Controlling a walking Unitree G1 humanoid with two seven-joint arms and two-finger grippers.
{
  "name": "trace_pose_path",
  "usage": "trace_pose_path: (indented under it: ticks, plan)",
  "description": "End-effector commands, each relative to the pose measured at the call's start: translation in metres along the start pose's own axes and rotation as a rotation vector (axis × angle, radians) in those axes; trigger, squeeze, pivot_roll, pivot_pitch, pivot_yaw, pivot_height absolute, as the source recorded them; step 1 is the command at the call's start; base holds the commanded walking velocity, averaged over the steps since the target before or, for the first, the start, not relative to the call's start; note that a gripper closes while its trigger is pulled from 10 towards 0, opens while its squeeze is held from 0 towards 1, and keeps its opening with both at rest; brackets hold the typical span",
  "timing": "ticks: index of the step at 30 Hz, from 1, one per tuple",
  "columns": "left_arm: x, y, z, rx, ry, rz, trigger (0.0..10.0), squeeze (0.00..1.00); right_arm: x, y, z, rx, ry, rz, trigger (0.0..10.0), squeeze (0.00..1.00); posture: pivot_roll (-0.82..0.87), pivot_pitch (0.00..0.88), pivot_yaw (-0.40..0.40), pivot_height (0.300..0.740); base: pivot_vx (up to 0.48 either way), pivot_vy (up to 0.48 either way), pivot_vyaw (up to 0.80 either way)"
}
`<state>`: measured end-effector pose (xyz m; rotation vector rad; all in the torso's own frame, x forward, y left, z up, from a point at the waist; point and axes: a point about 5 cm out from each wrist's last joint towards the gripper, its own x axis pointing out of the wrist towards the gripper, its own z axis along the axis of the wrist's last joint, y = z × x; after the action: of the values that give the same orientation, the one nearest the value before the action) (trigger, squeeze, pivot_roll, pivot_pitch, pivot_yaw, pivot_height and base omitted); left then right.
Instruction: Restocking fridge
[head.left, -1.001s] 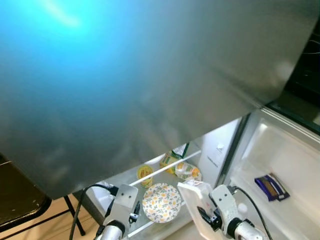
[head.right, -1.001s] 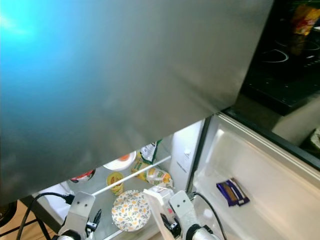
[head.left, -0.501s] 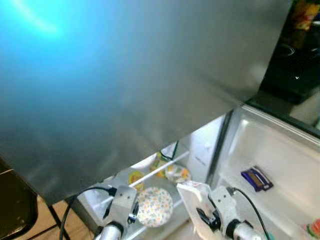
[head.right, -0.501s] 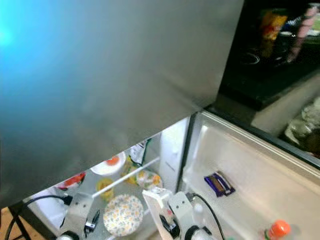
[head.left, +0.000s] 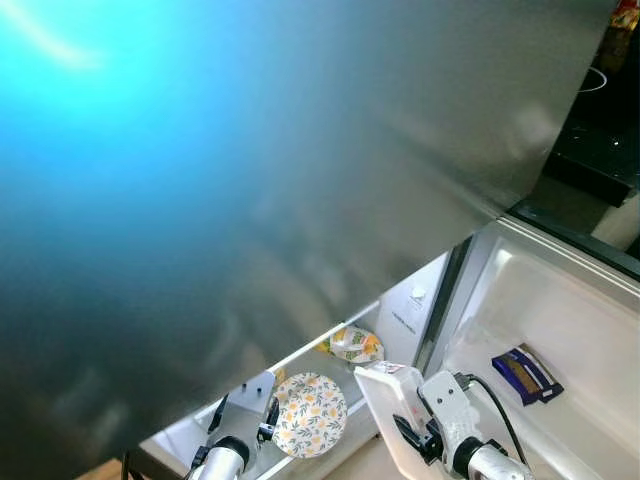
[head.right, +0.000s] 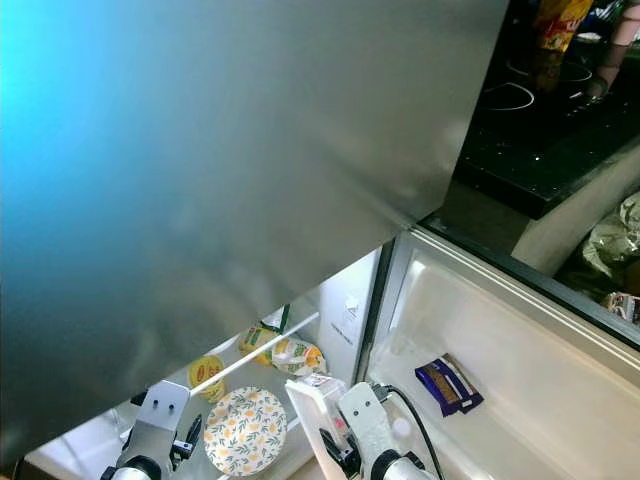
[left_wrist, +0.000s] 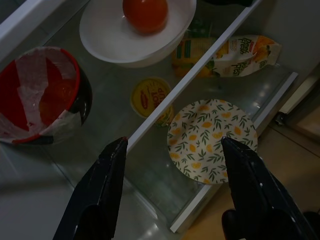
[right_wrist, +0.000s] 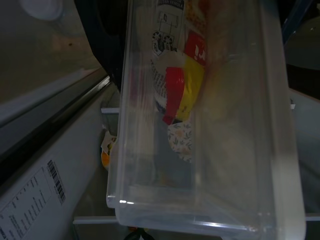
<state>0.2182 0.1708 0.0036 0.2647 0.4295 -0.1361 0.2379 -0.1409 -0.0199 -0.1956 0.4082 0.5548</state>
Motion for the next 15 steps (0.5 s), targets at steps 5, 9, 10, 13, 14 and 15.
trace_pose_path:
  ticks: [5,9,10,13,14,15]
  plan:
    - [-0.003,0.002,-0.009,-0.002,0.043,0.009,10.0,0.00,0.002,-0.003,0.011,0.011,-0.067,-0.026,10.0,0.00,-0.09,0.071,0.000,0.740,0.000,0.000,0.00]
    - [-0.002,0.000,-0.009,-0.004,0.045,0.008,10.0,0.00,0.005,-0.006,0.019,0.030,-0.100,-0.050,10.0,0.00,-0.09,0.075,0.002,0.740,0.000,0.000,0.00]
    - [-0.002,0.000,-0.009,-0.004,0.046,0.008,10.0,0.00,0.006,-0.007,0.021,0.041,-0.106,-0.055,10.0,0.00,-0.09,0.075,0.002,0.740,0.000,0.000,0.00]
    - [-0.003,0.000,-0.010,-0.001,0.047,0.007,10.0,0.00,0.007,-0.008,0.025,0.063,-0.122,-0.065,10.0,0.00,-0.08,0.080,0.005,0.740,0.000,0.000,0.00]
    - [-0.003,0.000,-0.010,-0.001,0.047,0.007,10.0,0.00,0.007,-0.008,0.025,0.063,-0.122,-0.065,10.0,0.00,-0.08,0.080,0.005,0.740,0.000,0.000,0.00]
    - [-0.003,0.000,-0.010,0.000,0.047,0.006,10.0,0.00,0.007,-0.008,0.025,0.068,-0.125,-0.067,10.0,0.00,-0.08,0.080,0.005,0.740,0.000,0.000,0.00]
